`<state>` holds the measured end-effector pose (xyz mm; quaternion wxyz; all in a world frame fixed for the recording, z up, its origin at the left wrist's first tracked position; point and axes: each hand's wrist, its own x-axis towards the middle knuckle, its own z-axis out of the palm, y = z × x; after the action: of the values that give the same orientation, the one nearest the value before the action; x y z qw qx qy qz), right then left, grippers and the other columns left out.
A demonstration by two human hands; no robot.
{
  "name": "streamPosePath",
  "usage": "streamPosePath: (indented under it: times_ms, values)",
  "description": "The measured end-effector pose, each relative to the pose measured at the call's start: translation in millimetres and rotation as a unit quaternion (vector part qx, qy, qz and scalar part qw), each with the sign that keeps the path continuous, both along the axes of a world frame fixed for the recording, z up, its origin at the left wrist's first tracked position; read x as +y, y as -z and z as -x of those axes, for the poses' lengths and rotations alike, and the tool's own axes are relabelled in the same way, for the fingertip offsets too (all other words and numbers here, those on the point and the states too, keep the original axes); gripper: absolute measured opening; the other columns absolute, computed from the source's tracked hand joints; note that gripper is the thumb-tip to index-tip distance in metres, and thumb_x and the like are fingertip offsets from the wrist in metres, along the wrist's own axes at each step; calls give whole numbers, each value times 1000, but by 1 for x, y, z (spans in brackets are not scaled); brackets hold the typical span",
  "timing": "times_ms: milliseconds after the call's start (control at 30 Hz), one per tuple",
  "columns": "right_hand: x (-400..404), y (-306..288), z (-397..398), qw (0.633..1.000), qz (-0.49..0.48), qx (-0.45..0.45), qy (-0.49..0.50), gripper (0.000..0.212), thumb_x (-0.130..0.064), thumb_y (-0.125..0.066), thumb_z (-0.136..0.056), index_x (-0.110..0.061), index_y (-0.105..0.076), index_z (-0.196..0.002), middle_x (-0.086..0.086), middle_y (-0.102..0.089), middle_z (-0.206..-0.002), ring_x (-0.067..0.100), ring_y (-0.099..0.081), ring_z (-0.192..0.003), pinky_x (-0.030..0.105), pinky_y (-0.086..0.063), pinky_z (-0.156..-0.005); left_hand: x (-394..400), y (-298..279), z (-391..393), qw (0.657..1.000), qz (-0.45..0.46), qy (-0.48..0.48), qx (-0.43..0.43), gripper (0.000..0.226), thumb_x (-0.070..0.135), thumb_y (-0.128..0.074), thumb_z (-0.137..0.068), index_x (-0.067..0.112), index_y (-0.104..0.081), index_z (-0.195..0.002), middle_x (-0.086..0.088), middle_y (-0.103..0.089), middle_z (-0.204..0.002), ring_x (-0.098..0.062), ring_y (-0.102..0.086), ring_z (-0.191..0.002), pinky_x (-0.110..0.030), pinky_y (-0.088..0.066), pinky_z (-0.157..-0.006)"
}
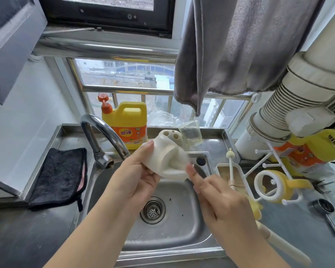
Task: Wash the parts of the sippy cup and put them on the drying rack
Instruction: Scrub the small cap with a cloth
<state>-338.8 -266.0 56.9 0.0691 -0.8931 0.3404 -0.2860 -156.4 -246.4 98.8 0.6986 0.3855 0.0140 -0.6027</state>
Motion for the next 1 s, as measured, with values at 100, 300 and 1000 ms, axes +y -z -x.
streamPosePath:
  times_ms: [100,300,1000]
  values:
    - [1,4,17,998,18,50,23,54,-18,-44,-86,-33,-41,-138,-7,-52,-69,8,-41,-49,20,-36,-45,-1,3,-5,999,-24,-22,33,18,12,-60,-87,5,-62,-103,-13,-72,-97,-21,-68,-90,-32,-59,-59]
    - [-12,-11,-2,1000,5,-1,20,54,-20,-47,-89,-31,-36,-141,-6,-54,-74,11,-47,-53,26,-45,-45,-5,4,8,998,-24,12,59,23,12,-59,-87,3,-63,-107,-13,-72,-88,-20,-70,-68,-31,-58,-51]
    - [-19,-15,2,998,57,34,23,60,-10,-54,-83,-29,-42,-138,-5,-54,-70,12,-44,-49,22,-38,-43,-8,-1,3,996,-33,5,82,17,12,-56,-90,3,-61,-103,-14,-71,-79,-19,-69,-58,-29,-53,-41]
